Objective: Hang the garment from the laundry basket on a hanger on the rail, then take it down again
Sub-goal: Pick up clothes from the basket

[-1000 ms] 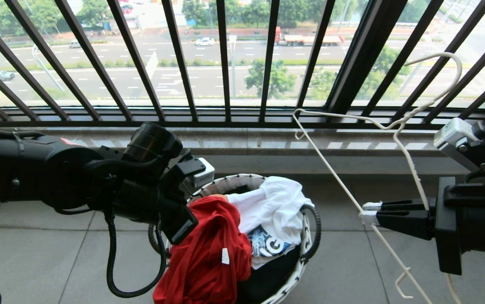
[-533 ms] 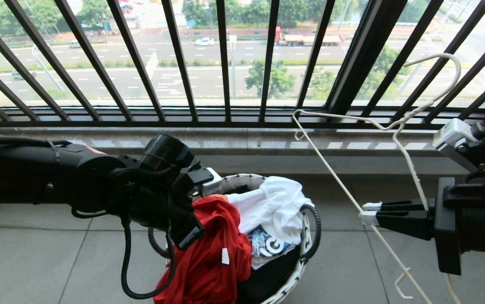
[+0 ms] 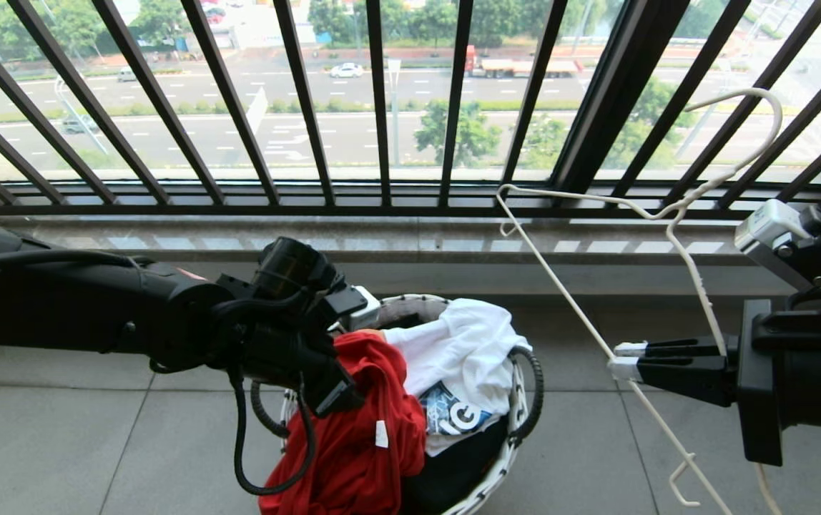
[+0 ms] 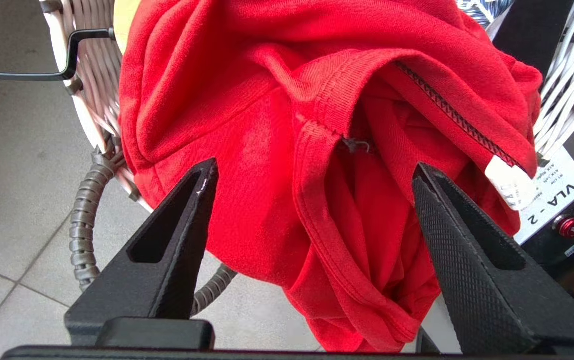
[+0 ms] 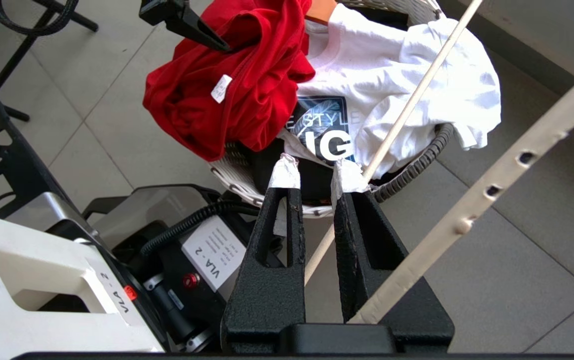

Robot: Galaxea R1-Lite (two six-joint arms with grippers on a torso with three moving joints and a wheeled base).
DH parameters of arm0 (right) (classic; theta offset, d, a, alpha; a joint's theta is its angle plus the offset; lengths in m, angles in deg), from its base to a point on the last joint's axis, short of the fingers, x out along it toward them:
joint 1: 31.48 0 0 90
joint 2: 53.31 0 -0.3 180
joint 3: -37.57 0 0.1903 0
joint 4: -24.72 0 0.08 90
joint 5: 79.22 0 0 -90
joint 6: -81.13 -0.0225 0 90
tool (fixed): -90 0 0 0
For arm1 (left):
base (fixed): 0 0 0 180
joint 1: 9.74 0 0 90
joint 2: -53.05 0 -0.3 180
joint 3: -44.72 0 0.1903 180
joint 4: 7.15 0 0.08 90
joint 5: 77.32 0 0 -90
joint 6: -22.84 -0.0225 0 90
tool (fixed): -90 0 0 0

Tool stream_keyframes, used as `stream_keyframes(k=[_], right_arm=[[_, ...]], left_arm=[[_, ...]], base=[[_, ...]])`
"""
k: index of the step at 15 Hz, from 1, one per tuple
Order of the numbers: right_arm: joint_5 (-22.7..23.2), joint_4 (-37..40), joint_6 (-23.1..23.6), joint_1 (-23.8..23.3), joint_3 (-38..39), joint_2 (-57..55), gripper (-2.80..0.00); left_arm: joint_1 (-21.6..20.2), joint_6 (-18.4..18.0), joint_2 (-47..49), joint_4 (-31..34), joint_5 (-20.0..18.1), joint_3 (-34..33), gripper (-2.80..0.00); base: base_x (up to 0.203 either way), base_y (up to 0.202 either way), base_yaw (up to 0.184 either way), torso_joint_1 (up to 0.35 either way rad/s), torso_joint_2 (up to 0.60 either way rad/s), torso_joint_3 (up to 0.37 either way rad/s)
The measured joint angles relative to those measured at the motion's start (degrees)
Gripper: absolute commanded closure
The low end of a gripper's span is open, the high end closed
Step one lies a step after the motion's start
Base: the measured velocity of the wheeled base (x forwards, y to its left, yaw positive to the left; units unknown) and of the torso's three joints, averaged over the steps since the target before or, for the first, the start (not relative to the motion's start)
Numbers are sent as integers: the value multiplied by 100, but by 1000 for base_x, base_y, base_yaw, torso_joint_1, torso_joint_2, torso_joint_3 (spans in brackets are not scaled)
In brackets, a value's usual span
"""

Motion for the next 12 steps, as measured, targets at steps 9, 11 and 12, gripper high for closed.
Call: stream_keyframes(k=[9,11,12], right_arm=[[0,0,0,-33,-5,65,0],[0,-2,0,-39,-5,72,0],[0,-2,0,-39,-5,74,0]], left_arm=[[-16,-27,493,-682,-3,168,-280],[-60,-13,527,-676,-3,207,0],[-71,-8,548,-679,-9,204,0]], base=[[0,0,0,0,0,0],[0,0,0,0,0,0],[0,0,0,0,0,0]])
